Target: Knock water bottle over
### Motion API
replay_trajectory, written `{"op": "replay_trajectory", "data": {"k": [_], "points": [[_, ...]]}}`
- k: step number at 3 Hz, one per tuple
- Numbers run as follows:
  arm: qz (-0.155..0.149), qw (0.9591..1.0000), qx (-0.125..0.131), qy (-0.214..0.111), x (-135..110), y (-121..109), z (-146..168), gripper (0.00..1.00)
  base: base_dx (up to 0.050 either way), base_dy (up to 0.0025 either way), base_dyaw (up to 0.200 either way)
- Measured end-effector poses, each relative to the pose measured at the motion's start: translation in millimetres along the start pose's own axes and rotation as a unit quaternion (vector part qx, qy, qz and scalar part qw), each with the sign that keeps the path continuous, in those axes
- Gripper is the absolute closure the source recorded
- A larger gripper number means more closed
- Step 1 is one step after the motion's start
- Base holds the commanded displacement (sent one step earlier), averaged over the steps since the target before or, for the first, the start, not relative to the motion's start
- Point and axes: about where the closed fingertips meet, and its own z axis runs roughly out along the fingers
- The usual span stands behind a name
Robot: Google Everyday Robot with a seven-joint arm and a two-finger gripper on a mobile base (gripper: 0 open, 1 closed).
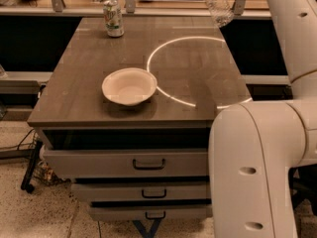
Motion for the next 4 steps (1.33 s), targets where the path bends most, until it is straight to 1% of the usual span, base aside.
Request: {"op": "replay_trajectory", "data": {"k": [1, 2, 3, 4], "points": [[-0.026, 0.9959, -0.042, 0.076, 32, 20, -20, 1.00, 0.000, 0.00000, 0.000], [-0.045, 0.9861, -0.103, 0.122, 55, 51, -34, 1.00, 0.000, 0.00000, 0.000], [-0.060, 0.9730, -0.172, 0.142, 65, 88, -41, 1.00, 0.000, 0.00000, 0.000], [-0.065, 0.9611, -0.226, 0.145, 69, 120, -37, 0.86, 0.000, 0.00000, 0.000]]}}
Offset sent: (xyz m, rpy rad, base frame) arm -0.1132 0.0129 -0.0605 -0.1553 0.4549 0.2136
